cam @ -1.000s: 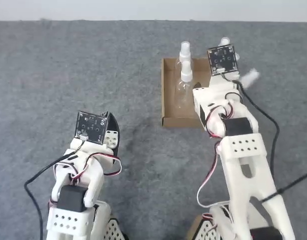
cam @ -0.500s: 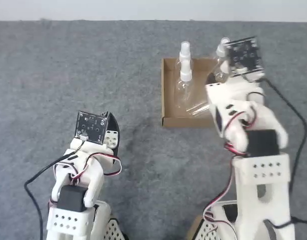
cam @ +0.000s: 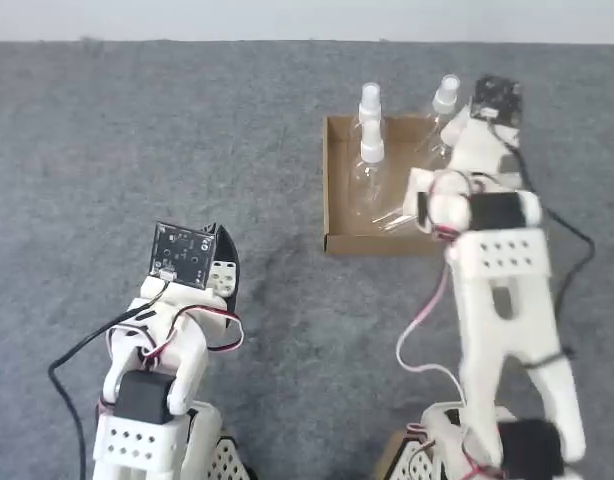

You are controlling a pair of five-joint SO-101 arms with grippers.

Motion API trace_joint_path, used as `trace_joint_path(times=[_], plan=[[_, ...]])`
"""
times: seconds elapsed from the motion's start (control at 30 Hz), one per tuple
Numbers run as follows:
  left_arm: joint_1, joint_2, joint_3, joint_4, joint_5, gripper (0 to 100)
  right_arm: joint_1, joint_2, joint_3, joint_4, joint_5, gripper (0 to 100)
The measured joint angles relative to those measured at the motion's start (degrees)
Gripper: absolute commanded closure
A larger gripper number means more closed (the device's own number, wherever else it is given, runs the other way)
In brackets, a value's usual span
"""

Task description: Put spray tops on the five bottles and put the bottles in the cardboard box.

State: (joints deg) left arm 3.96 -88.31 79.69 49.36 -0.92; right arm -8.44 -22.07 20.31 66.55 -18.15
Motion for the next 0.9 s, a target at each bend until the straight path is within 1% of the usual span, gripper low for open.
trace_joint_path(times=[0.13, 0.27, 0.53, 0.9], plan=[[0.0, 0.0, 0.0, 0.0, 0.0, 99, -1.76, 6.68, 0.0, -1.85, -8.09, 72.8], [0.0, 0.0, 0.0, 0.0, 0.0, 99, -1.23, 11.69, 0.0, -6.51, -12.13, 72.8], [0.0, 0.0, 0.0, 0.0, 0.0, 99, -0.09, 15.56, 0.0, -12.75, -13.1, 72.8], [0.0, 0.0, 0.0, 0.0, 0.0, 99, 0.79, 21.27, 0.0, -15.82, -13.1, 72.8]])
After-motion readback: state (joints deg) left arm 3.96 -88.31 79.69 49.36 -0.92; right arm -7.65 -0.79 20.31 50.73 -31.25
